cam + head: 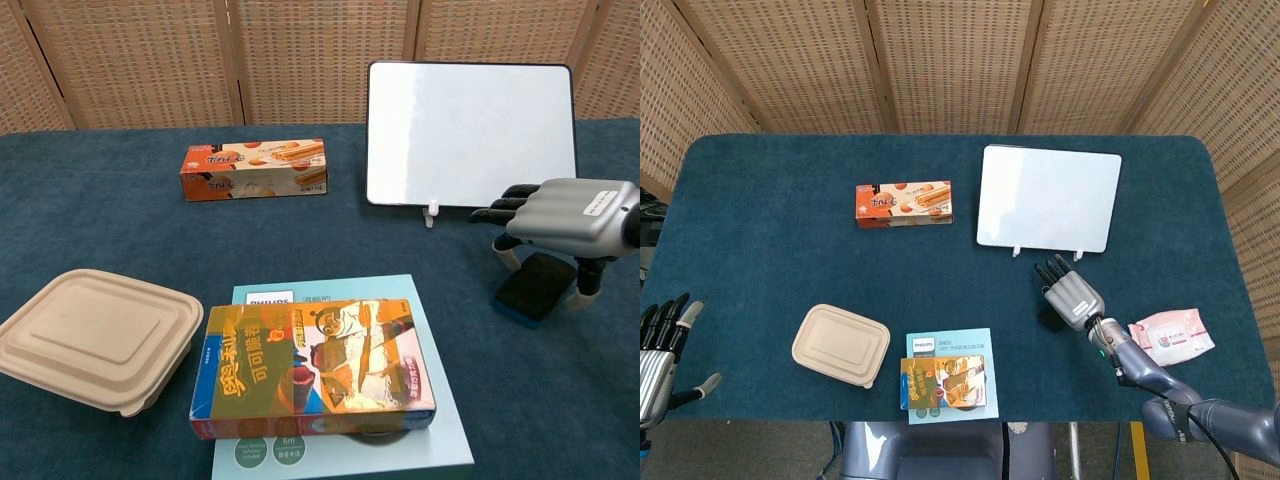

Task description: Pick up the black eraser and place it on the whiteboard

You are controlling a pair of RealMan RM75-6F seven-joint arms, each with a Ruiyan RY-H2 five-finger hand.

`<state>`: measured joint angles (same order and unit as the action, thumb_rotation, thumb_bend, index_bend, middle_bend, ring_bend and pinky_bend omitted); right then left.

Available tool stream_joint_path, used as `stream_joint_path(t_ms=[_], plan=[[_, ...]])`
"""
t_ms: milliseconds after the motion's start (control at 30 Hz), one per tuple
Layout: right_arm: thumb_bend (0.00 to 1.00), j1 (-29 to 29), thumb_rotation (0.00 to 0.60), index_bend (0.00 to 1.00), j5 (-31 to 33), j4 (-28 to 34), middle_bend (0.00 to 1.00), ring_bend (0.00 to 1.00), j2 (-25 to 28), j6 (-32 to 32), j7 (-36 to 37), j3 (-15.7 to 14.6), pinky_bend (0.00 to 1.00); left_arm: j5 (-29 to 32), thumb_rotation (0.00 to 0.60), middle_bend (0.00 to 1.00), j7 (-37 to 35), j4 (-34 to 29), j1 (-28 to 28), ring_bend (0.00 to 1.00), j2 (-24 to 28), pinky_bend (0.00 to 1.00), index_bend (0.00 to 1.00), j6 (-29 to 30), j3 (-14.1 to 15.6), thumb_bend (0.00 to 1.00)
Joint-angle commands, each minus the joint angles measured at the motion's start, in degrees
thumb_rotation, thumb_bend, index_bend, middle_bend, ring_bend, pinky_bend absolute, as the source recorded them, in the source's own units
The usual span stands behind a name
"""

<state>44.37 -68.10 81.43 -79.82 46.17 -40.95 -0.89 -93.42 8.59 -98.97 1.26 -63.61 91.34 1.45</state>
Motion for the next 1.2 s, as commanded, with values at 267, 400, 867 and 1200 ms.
stream_joint_path(t_ms=[267,400,867,1200], plan=[[0.08,-0.4,0.6,0.47,-1.5,-0.8,0.0,0.0,-0.3,1.0,1.5,-0.3,0.0,-0.1,0.6,0.0,0.0,-0.1,0.0,0.0,0.1,0.0,0.0,0.1,0.0,0.0],[0.09,-0.7,0.6,0.49,-1.9,-1.2,0.0,0.0,-0.4,1.2,2.1,-0.4,0.0,-0.1,0.6,0.0,0.0,0.0,0.0,0.0,0.1,0.0,0.0,0.1,0.1,0.0],[0.1,-1.2,0.6,0.56,-3.5,-2.1,0.01,0.0,-0.8,2.0,3.3,-0.7,0.0,-0.1,0.6,0.0,0.0,0.0,0.0,0.0,0.0,0.0,0.0,0.1,0.0,0.0],[0.1,-1.6,0.6,0.59,-4.8,-1.7,0.03,0.0,0.2,3.7,4.0,0.0,0.0,-0.2,0.6,0.0,-0.1,0.0,0.1,0.0,0.1,0.0,0.0,0.3,0.0,0.0]])
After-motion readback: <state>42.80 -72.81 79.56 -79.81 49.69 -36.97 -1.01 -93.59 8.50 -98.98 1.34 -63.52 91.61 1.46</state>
